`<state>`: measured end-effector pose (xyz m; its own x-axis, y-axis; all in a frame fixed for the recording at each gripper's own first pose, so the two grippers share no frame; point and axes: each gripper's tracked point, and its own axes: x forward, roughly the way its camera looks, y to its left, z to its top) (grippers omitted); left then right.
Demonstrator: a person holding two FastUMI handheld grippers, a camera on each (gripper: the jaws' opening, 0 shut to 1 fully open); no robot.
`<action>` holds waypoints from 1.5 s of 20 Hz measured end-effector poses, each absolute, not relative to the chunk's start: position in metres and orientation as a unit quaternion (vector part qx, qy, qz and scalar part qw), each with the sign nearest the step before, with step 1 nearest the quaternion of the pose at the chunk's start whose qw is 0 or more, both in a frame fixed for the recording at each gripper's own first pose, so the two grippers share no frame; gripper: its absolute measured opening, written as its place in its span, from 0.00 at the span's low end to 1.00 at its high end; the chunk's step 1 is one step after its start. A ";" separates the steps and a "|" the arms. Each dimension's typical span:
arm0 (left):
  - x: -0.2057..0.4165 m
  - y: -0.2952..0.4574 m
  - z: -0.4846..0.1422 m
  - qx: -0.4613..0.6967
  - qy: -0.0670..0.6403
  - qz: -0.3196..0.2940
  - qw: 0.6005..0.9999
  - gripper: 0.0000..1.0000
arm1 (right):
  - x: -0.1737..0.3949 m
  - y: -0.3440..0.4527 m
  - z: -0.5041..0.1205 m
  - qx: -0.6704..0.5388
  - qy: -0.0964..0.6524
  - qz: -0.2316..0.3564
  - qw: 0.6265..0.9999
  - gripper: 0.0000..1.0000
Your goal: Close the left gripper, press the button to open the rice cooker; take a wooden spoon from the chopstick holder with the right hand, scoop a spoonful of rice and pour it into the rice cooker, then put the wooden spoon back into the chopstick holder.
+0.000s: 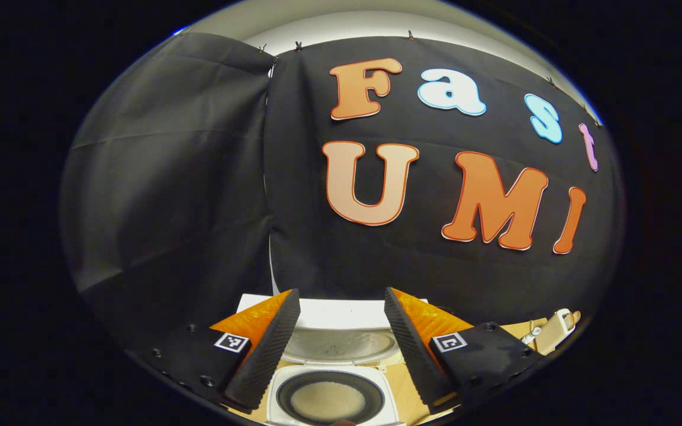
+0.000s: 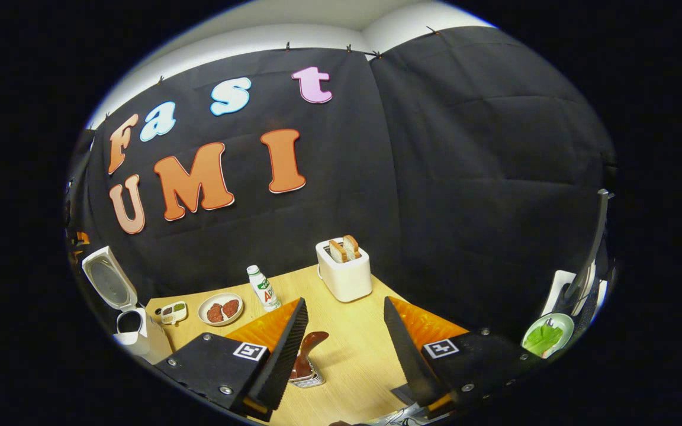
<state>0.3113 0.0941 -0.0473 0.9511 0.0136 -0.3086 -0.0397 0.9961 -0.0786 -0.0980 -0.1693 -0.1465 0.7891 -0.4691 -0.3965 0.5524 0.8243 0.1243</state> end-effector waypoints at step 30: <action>0.246 0.098 -0.204 -0.024 0.456 0.027 0.889 0.98 | -0.076 -0.137 -0.128 0.128 0.158 -0.199 0.959 0.90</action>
